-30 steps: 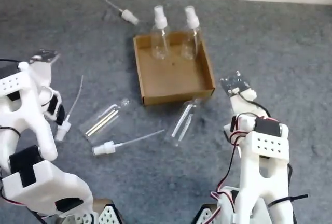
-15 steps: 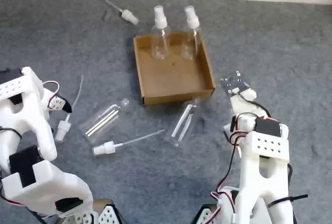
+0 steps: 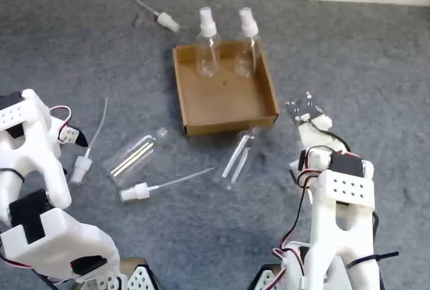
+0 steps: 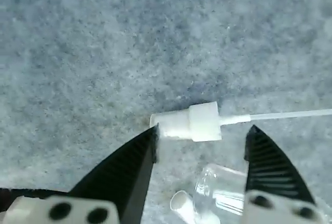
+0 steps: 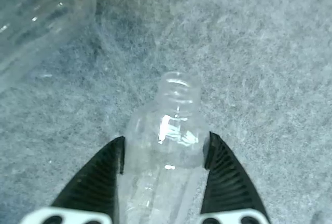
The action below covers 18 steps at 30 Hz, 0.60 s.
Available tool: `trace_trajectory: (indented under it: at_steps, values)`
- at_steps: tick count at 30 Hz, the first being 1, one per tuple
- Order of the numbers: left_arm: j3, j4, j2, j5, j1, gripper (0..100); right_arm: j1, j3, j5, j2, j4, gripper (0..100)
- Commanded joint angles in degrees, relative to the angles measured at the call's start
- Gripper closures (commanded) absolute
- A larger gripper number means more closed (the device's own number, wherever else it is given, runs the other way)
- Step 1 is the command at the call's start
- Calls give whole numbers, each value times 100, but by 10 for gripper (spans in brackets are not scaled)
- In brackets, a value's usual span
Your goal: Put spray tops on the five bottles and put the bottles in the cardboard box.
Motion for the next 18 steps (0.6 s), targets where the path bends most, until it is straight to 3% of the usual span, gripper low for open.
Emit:
trace_trajectory:
  at_steps: [1, 4, 10, 18]
  values:
    - [-84, 0, -207, 422, -198, 759, -31, -48, 26, -4, -84, 995]
    - [-13, 9, -189, 457, 127, 700, -31, -57, 26, -4, -84, 995]
    - [233, 44, -189, 1380, 505, 454, -31, -57, 44, -4, -84, 995]
    - [593, 9, -189, 1459, 549, 441, -22, -66, 35, -4, -84, 995]
